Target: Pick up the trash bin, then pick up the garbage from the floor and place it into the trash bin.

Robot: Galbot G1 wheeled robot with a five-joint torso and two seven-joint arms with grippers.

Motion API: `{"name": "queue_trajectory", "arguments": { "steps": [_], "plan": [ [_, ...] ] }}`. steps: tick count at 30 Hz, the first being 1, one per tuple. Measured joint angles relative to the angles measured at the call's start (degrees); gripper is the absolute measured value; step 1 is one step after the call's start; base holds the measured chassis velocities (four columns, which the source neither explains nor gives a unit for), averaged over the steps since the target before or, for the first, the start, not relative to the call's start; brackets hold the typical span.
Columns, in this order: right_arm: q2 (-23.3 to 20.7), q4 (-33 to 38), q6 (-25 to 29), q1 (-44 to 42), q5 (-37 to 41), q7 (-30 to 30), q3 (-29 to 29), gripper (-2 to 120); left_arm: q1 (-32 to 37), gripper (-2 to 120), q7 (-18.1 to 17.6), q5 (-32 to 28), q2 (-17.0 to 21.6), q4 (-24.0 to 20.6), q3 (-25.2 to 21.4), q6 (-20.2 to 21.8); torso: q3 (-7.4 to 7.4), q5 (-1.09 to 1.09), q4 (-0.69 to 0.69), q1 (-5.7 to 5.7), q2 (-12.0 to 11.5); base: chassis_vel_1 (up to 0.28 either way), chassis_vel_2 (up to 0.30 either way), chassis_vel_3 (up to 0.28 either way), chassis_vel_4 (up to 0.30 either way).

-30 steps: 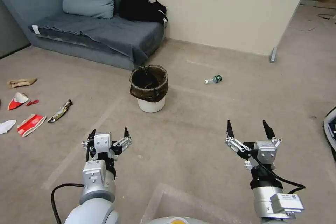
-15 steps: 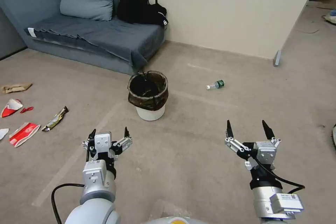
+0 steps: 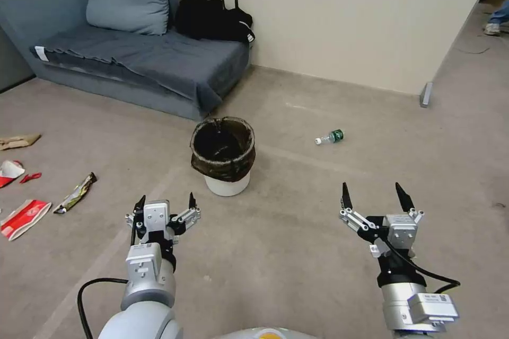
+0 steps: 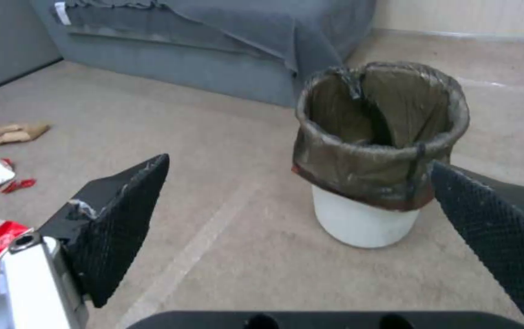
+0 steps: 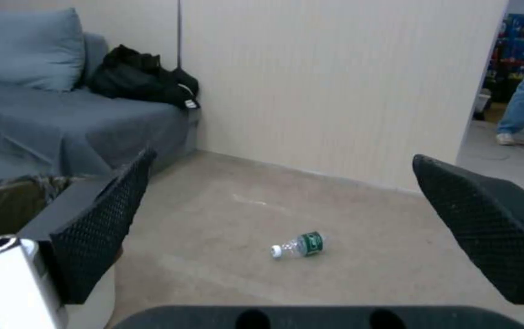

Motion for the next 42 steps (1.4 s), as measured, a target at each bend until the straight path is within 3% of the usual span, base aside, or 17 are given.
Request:
{"name": "queue_trajectory", "arguments": {
  "steps": [42],
  "plan": [
    [0.00,0.44,0.02,-0.02,0.20,-0.09,0.17,100,0.05,100,0.07,0.18,-0.14,-0.81,-0.25,0.12,0.00,0.00,0.00,0.00,0.00,-0.096,0.096,0.096,-0.099]
  ]
}}
